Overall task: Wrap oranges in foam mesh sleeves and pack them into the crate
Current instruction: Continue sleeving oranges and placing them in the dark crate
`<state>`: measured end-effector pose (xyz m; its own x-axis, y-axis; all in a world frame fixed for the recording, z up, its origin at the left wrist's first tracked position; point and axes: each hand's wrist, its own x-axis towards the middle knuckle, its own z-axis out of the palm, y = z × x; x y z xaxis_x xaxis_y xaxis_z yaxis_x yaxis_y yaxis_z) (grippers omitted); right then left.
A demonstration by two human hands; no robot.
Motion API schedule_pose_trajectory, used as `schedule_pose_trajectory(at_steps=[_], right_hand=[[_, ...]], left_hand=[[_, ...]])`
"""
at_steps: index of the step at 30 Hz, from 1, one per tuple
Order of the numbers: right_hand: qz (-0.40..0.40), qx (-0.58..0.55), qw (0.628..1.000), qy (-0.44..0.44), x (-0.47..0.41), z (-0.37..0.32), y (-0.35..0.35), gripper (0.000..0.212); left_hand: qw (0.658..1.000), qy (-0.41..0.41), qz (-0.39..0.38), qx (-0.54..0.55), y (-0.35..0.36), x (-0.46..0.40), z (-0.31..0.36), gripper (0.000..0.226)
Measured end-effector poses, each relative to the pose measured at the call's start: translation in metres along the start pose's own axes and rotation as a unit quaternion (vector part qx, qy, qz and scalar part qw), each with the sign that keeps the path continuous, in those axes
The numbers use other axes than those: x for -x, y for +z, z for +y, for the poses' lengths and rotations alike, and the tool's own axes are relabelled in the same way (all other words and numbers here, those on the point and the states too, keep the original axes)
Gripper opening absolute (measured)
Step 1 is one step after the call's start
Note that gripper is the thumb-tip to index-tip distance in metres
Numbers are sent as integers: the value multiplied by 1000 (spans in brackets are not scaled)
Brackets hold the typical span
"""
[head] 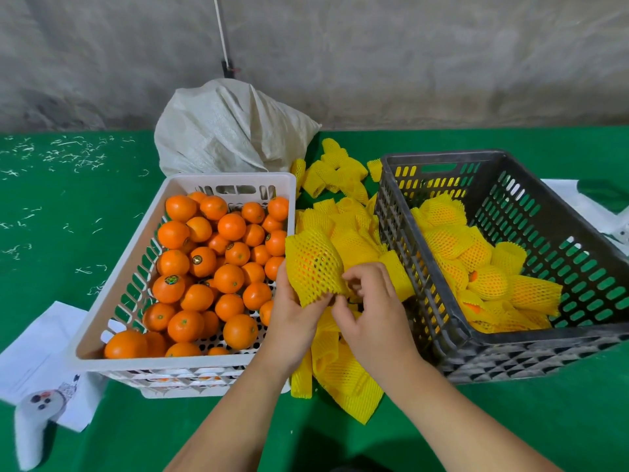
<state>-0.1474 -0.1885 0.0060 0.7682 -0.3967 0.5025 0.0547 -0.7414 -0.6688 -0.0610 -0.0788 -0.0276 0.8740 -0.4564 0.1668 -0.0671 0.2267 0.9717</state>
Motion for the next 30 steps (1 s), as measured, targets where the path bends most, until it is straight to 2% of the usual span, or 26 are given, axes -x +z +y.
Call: schedule_pose_trajectory(at_steps=[2,3,5,10,12,14,17,22,24,26,27,29,30], right_hand=[[-50,-25,995,81,-7,3,0,44],[-63,-39,992,106,-10,5,-1,43],[-40,-59,990,118,-11,7,-2,32],[64,-69,993,75,14,-7,13,17],[51,-74,992,90,12,-6,12,23],[2,-69,992,105,3,-2,4,32],[-44,-38,997,46,-6,6,-5,27],[65,-38,997,-10,14,12,10,13],[71,-46,996,-15,22,13,15,9],[51,-77,996,3,28,13,15,11],[50,-129,990,43,29,8,13,13],[52,-223,964,132,27,-5,8,40],[32,-230,961,152,23,-7,6,57]], left_hand=[[1000,4,-11,-17,0,-1,0,78],[1000,9,-7,-25,0,0,0,78],[999,15,10,-30,1,1,0,71],[998,32,13,-50,0,4,-4,61],[997,39,10,-65,0,4,-6,65],[997,25,-4,-72,-1,2,-5,71],[999,2,-17,-48,-4,-3,-6,76],[999,4,1,-50,-6,-1,-11,74],[998,8,9,-63,-5,-1,-13,76],[997,13,32,-62,-5,-3,-14,77],[997,17,46,-61,-5,-5,-14,78],[996,20,45,-72,-3,-6,-10,82],[996,18,27,-81,-1,-5,-7,85]])
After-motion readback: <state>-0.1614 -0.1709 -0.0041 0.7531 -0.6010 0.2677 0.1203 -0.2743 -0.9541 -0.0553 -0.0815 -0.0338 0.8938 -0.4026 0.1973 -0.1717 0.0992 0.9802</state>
